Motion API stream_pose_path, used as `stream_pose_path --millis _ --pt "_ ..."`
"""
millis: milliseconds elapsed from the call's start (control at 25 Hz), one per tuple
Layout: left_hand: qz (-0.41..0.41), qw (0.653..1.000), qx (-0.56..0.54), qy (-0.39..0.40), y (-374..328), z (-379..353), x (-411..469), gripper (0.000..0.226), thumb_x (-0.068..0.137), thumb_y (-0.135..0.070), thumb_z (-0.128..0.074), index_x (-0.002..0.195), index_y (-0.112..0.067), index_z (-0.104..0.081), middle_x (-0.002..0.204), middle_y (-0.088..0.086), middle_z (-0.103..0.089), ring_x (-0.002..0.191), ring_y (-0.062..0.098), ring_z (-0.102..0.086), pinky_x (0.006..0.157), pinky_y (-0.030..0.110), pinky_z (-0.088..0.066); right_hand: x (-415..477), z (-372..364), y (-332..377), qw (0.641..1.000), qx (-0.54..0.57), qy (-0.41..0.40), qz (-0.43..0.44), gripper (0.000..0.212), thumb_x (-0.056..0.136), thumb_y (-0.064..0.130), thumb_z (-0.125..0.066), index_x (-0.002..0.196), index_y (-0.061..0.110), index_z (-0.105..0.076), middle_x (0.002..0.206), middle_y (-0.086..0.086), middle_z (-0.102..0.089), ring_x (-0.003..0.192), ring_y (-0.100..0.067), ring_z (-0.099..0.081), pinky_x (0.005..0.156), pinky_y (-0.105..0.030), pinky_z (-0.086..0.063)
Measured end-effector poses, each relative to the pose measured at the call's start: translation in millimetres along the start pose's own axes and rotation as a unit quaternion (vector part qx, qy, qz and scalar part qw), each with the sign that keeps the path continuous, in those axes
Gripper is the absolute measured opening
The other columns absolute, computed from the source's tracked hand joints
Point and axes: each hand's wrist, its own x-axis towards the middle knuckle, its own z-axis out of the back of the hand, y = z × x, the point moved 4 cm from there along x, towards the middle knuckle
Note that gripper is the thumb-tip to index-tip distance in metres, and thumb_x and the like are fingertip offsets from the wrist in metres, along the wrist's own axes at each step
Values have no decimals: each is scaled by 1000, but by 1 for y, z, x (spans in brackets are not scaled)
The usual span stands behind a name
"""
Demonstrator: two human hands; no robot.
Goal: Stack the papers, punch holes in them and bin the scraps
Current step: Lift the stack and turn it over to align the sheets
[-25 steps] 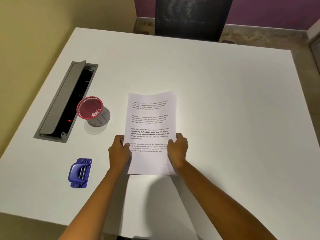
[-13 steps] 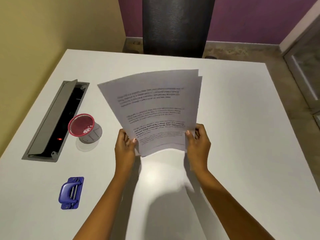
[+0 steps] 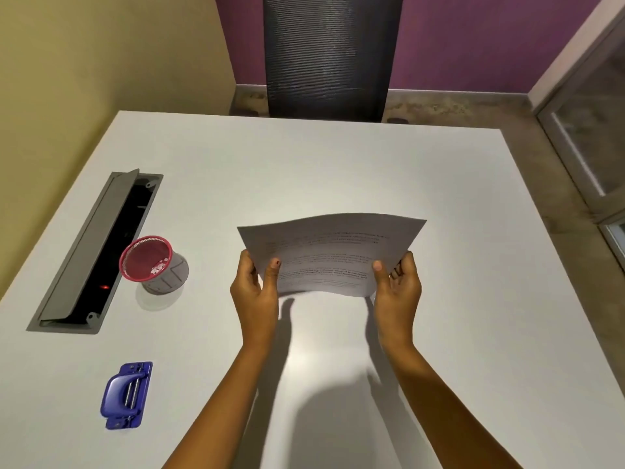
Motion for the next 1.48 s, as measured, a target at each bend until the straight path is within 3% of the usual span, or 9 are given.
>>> stream_pose_path --millis 360,600,800,1200,1480 --pt "-7 1000 -4 -11 -5 -1 -3 11 89 -36 -58 96 -45 -56 83 -26 -62 71 -2 -50 67 9 -42 2 6 6 1000 25 -13 14 34 94 11 -59 97 44 -53 106 12 -67 102 -12 -64 89 -29 -54" --pt "21 1000 6 -14 3 -3 -5 23 93 -27 -54 93 -50 -56 88 -26 -66 80 -6 -58 71 9 -46 -1 6 0 999 24 -20 -8 32 96 13 -56 98 46 -54 103 22 -66 96 -2 -65 80 -16 -53" --pt "40 999 21 -6 8 -5 -10 30 94 -23 -51 93 -53 -55 89 -28 -66 81 -7 -57 71 6 -44 -7 7 -6 999 14 -23 -35 34 97 15 -56 97 49 -52 104 23 -65 99 -7 -65 87 -27 -55" --pt "58 998 29 -12 10 -5 -20 31 95 -23 -51 88 -53 -57 88 -27 -66 80 -6 -57 70 9 -45 -12 10 -8 999 -2 -13 -41 38 98 18 -53 96 56 -52 100 33 -64 99 0 -64 84 -25 -55" --pt "72 997 22 -22 9 -4 -31 40 97 -17 -52 93 -56 -59 89 -28 -67 80 -8 -57 71 6 -45 -16 13 -15 999 4 -8 -41 36 98 19 -53 100 55 -53 107 27 -64 102 0 -63 90 -27 -54"
